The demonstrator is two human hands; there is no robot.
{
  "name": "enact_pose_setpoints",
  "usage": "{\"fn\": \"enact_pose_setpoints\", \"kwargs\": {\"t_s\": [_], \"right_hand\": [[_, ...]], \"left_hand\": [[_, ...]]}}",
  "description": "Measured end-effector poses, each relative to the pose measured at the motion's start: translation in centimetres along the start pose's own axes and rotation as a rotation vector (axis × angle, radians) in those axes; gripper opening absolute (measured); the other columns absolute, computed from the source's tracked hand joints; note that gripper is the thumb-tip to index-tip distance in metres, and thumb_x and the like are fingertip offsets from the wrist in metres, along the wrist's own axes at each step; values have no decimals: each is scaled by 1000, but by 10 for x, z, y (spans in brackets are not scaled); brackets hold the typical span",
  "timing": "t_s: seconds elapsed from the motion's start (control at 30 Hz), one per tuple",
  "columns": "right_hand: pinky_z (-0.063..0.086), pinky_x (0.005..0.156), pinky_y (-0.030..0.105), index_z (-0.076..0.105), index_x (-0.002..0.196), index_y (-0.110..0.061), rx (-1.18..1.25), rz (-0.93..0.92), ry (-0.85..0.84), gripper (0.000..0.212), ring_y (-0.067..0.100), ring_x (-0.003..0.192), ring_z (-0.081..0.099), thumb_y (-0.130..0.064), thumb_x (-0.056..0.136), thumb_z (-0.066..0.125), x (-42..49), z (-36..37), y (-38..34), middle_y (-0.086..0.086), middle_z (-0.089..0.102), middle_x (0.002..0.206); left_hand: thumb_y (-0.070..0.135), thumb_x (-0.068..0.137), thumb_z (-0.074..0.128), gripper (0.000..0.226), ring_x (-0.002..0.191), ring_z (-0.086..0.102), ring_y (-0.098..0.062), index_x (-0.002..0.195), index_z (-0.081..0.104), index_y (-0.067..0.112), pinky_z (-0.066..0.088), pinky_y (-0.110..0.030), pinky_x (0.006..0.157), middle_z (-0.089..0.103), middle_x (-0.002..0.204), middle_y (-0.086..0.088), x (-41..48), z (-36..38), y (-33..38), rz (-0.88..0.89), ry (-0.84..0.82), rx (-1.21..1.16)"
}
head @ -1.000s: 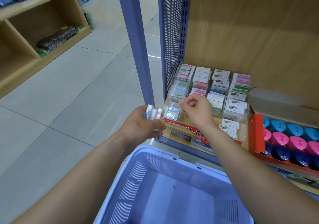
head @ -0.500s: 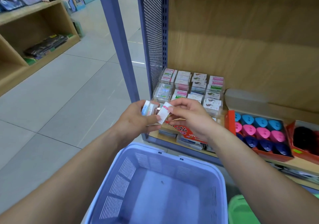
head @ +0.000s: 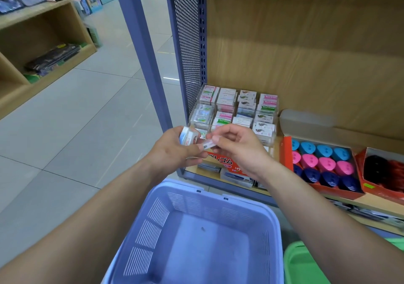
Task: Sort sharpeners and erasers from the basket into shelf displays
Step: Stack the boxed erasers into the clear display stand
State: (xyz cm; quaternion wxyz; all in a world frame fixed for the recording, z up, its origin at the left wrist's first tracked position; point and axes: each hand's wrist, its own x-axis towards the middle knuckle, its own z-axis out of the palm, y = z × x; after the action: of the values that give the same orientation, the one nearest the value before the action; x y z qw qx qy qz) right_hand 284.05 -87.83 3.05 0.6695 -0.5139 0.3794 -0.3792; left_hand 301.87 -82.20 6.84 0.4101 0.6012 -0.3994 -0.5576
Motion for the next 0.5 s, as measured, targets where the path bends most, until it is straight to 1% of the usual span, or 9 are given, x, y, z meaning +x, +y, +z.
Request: {"fn": "enact_pose_setpoints", "kwargs": {"t_s": [0.07,0.13,0.17,0.23,0.3,0.33,0.4,0.43,0.5], "right_hand": [[58,89,37,70,108,-6,-59,-15,-6,24,28,98,71,6,87,71,2,-3,1,17,73,111],[58,92,40,70,111,-10,-66,-8,39,37,29,101,72,8,80,77,4,-3,3,12,74,110],[57,94,43,70,110,-11,-37,10,80,41,30,99,72,8,76,80,5,-2,4,13,74,109],[56,96,47,68,110,-6,40,65,127,44,32,97,71,5,71,85,8,0,7,21,72,108],[58,93,45,65,111,1,101,125,95,39,32,94,70,6,75,81,8,4,8,25,71,109],[60,89,41,64,111,1,116,145,70,35,30,93,71,7,79,78,8,6,9,24,72,108],[62,79,38,66,111,-3,130,162,53,26,26,92,73,5,86,70,10,7,11,15,75,104],[62,76,38,67,111,-4,147,169,60,23,25,91,74,5,90,65,12,7,13,11,75,101],[62,72,38,68,115,-4,173,196,93,22,26,91,75,2,97,57,18,3,16,6,75,101]], "left_hand": [[0,90,71,21,84,76,-24,107,60,7,63,-32,76,72,92,-10,1,1,0,-4,25,17],[-3,88,71,22,80,76,-21,103,59,8,63,-32,74,72,91,-10,2,2,-1,-7,52,24],[-4,88,71,22,80,76,-21,102,59,8,63,-33,75,72,91,-11,3,3,-1,-6,59,25],[-3,88,71,22,81,76,-22,102,59,8,63,-36,78,72,92,-12,5,2,-2,-1,65,27],[-4,87,72,22,81,76,-23,101,59,8,63,-35,77,71,92,-13,6,1,-4,-4,71,34],[-5,86,72,22,81,75,-23,100,60,7,63,-33,75,71,91,-12,7,-1,-5,-11,75,45],[-8,85,73,22,83,73,-25,99,61,5,62,-30,72,69,89,-12,8,-5,-10,-29,94,67],[-9,84,72,22,83,71,-26,98,62,4,62,-30,72,68,90,-14,9,-9,-13,-39,106,75],[-6,86,71,20,80,70,-24,102,63,2,62,-31,73,67,93,-18,10,-18,-18,-61,129,117]]}}
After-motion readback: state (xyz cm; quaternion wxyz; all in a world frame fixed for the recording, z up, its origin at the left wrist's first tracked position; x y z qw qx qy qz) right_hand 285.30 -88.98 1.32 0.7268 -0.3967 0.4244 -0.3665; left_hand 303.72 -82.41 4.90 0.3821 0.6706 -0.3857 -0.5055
